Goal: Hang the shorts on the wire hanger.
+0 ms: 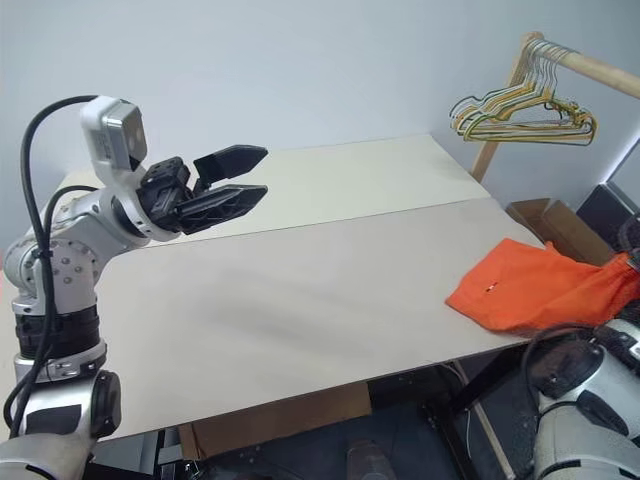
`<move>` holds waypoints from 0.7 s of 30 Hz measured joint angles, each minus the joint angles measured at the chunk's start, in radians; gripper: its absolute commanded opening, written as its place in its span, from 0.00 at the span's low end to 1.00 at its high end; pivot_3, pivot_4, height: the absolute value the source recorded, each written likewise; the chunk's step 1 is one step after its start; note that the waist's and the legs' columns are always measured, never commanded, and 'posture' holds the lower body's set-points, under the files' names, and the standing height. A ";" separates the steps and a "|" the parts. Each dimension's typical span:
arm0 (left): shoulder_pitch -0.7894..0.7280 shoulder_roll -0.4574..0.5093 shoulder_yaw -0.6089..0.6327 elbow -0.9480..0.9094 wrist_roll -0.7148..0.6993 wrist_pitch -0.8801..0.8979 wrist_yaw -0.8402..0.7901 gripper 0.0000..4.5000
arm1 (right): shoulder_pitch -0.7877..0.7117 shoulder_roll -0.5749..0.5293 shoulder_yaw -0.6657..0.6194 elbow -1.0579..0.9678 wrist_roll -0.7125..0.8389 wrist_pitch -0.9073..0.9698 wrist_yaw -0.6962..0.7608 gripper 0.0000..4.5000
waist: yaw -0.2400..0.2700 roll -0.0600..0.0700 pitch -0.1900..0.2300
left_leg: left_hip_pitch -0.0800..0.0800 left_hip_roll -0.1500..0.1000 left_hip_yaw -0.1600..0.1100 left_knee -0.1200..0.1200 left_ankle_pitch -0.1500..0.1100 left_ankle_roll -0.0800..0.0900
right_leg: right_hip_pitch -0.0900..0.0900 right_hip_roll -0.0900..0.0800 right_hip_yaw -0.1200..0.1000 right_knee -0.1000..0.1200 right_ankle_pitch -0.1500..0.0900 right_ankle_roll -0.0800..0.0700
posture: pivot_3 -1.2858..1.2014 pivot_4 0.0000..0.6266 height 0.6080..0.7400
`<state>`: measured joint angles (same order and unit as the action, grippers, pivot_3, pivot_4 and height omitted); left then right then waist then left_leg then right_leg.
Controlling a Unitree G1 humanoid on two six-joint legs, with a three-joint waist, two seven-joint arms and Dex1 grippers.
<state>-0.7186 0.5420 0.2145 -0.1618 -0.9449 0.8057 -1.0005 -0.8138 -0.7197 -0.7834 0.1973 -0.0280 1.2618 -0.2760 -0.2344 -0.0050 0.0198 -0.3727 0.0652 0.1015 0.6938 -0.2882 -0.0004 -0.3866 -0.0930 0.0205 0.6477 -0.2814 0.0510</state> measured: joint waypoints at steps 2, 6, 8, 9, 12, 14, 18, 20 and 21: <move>0.000 0.002 0.000 0.000 0.000 0.000 -0.003 1.00 | 0.036 0.002 0.075 -0.080 -0.026 -0.066 -0.007 0.99 | 0.000 0.001 0.000 | 0.000 0.000 0.000 0.000 0.000 0.000 | 0.000 0.000 0.000 0.000 0.000 0.000 | 0.43 0.00 1.00; 0.000 0.003 -0.001 0.000 0.000 0.000 -0.006 1.00 | 0.102 0.001 0.241 -0.245 -0.102 -0.233 -0.021 0.99 | -0.001 0.001 0.000 | 0.001 0.000 0.001 0.000 0.000 -0.001 | 0.000 0.000 0.001 0.000 0.000 0.000 | 0.43 0.00 1.00; 0.000 0.004 -0.001 0.000 0.002 -0.002 -0.005 1.00 | 0.143 0.001 0.311 -0.301 -0.140 -0.341 -0.031 0.99 | 0.000 0.001 0.000 | 0.001 0.000 0.001 0.000 0.000 0.000 | 0.000 0.000 0.001 0.000 0.000 0.001 | 0.43 0.00 1.00; 0.001 0.004 -0.001 0.000 0.004 -0.006 -0.003 1.00 | 0.160 0.002 0.336 -0.322 -0.149 -0.397 -0.030 0.99 | 0.000 0.001 0.000 | 0.001 0.000 0.001 0.000 0.000 0.000 | 0.000 0.000 0.001 0.000 0.000 0.001 | 0.44 0.00 1.00; 0.027 0.005 -0.001 -0.022 0.037 -0.040 0.031 1.00 | 0.173 0.037 0.384 -0.399 -0.087 -0.583 0.085 0.99 | -0.001 0.001 0.000 | 0.002 0.000 0.001 0.000 0.000 0.000 | 0.000 0.001 0.002 0.000 0.000 0.001 | 0.44 0.00 1.00; 0.054 0.010 -0.002 -0.039 0.056 -0.047 0.056 1.00 | 0.179 0.062 0.419 -0.455 0.014 -0.639 0.228 0.99 | -0.003 0.001 0.000 | 0.003 0.001 0.001 -0.001 0.000 0.001 | 0.001 0.001 0.002 0.000 0.000 0.001 | 0.45 0.00 1.00; 0.168 0.058 0.003 -0.107 0.091 -0.067 0.089 1.00 | 0.254 0.082 0.534 -0.496 0.186 -0.686 0.523 0.99 | 0.012 -0.001 0.001 | 0.002 0.001 0.000 0.000 -0.003 0.004 | 0.002 0.000 0.001 0.000 0.001 0.001 | 0.48 0.00 1.00; 0.244 0.084 0.005 -0.154 0.124 -0.076 0.111 1.00 | 0.293 0.077 0.578 -0.493 0.246 -0.690 0.649 0.99 | 0.029 -0.002 0.002 | 0.002 0.001 0.000 0.000 -0.003 0.006 | 0.001 0.000 0.001 -0.001 0.001 0.001 | 0.49 0.00 1.00; 0.286 0.098 0.004 -0.179 0.145 -0.086 0.121 1.00 | 0.315 0.069 0.604 -0.493 0.269 -0.695 0.714 0.99 | 0.037 -0.003 0.002 | 0.001 0.001 0.000 0.000 -0.003 0.006 | 0.001 0.000 0.001 -0.001 0.001 0.001 | 0.50 0.00 1.00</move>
<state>-0.4325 0.6396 0.2187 -0.3405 -0.8001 0.7196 -0.8794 -0.4990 -0.6505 -0.1790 -0.2961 0.2407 0.5666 0.4376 -0.1974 -0.0080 0.0222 -0.3714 0.0660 0.1017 0.6934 -0.2917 0.0056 -0.3858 -0.0926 0.0212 0.6469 -0.2807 0.0518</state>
